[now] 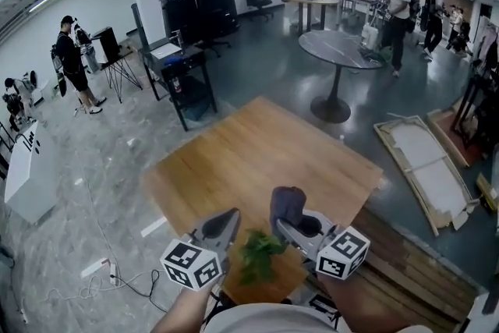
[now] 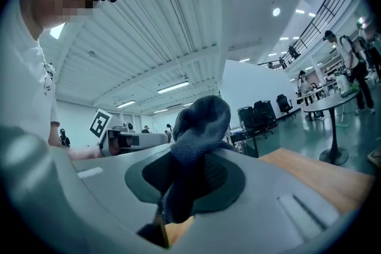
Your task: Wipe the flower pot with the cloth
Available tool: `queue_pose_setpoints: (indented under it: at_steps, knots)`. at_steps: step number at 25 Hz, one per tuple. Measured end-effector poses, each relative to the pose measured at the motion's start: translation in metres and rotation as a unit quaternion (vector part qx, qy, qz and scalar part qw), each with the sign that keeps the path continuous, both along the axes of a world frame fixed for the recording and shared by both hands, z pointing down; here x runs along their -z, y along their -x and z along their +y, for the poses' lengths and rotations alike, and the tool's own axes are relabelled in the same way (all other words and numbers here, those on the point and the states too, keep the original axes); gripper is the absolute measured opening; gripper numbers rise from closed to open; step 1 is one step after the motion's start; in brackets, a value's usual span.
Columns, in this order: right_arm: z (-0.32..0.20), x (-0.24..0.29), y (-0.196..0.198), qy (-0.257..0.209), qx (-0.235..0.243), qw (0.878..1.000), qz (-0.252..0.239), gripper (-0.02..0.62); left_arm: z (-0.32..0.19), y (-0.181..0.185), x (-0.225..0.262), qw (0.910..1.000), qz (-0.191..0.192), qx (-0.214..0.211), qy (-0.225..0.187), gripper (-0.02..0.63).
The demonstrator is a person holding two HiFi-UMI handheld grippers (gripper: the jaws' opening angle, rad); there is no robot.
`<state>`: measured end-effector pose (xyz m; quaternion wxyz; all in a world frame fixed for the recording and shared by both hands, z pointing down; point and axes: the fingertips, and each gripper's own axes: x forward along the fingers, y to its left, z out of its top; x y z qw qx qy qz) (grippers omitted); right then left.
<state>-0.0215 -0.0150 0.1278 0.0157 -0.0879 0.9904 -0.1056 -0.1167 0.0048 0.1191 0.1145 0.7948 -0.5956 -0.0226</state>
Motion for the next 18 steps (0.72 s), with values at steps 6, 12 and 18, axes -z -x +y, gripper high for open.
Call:
queue_pose_setpoints:
  at_steps: [6,12,18]
  knots:
    - [-0.002,0.000,-0.011,0.001,-0.010,1.000,-0.006,0.064,-0.003,-0.013,-0.003,1.0000,0.001,-0.005,0.005,0.006]
    - [0.001,-0.001,-0.020,0.003,-0.017,1.000,-0.008,0.064,-0.001,-0.025,-0.007,0.9999,0.004,-0.014,0.007,0.006]
    - [0.001,0.002,-0.014,0.000,-0.022,1.000,-0.012,0.064,-0.002,-0.021,-0.008,0.9998,0.004,-0.016,0.008,0.006]
